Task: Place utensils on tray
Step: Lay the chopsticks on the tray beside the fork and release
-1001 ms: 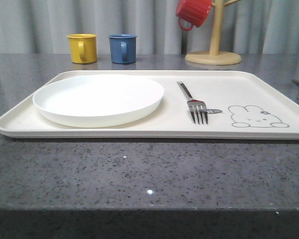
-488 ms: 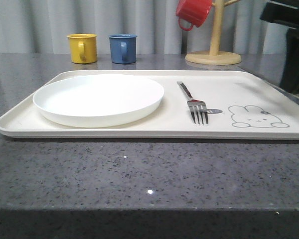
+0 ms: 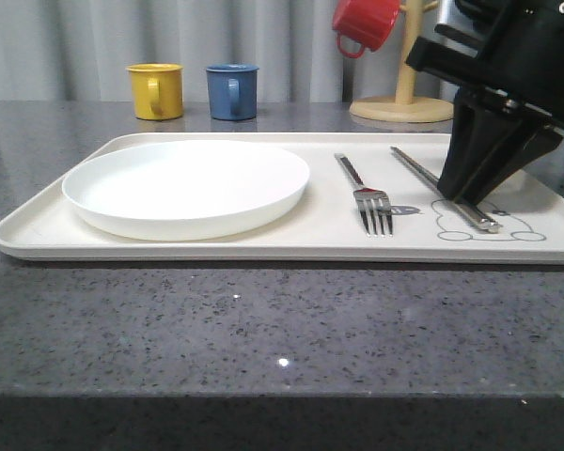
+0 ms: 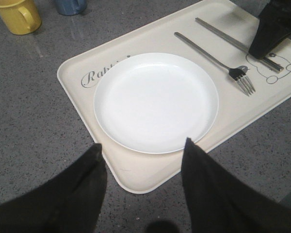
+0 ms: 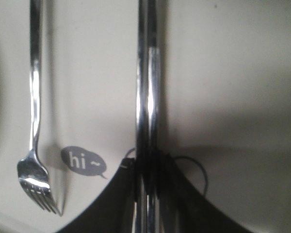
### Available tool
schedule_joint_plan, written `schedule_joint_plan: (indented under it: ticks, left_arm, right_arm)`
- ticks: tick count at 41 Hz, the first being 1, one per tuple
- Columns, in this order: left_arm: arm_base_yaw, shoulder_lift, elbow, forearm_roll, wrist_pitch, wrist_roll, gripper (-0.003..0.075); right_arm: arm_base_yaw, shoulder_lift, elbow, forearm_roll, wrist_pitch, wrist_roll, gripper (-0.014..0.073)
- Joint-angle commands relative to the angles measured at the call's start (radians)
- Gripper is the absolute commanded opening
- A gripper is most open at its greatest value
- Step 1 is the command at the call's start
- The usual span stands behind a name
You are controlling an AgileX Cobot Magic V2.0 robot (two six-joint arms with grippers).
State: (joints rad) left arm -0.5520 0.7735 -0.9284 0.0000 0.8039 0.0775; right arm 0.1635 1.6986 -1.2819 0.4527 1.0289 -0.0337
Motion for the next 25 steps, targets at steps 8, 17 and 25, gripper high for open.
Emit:
schedule_joint_plan:
  ticks: [8, 17, 25]
  left_arm:
    - [-0.007, 0.002, -0.026, -0.011, -0.073, -0.011, 0.0347]
    - [-0.007, 0.002, -0.026, -0.011, -0.073, -0.011, 0.0347]
    - [-0.007, 0.002, -0.026, -0.011, -0.073, -0.011, 0.0347]
  right_arm:
    - [0.000, -0.042, -0.022, 0.032, 0.003, -0.002, 0.0124]
    - [0.000, -0.042, -0.022, 0.066, 0.008, -0.001, 0.0311]
    - [0.000, -0.064, -0.024, 0.054, -0.002, -0.015, 0.0326]
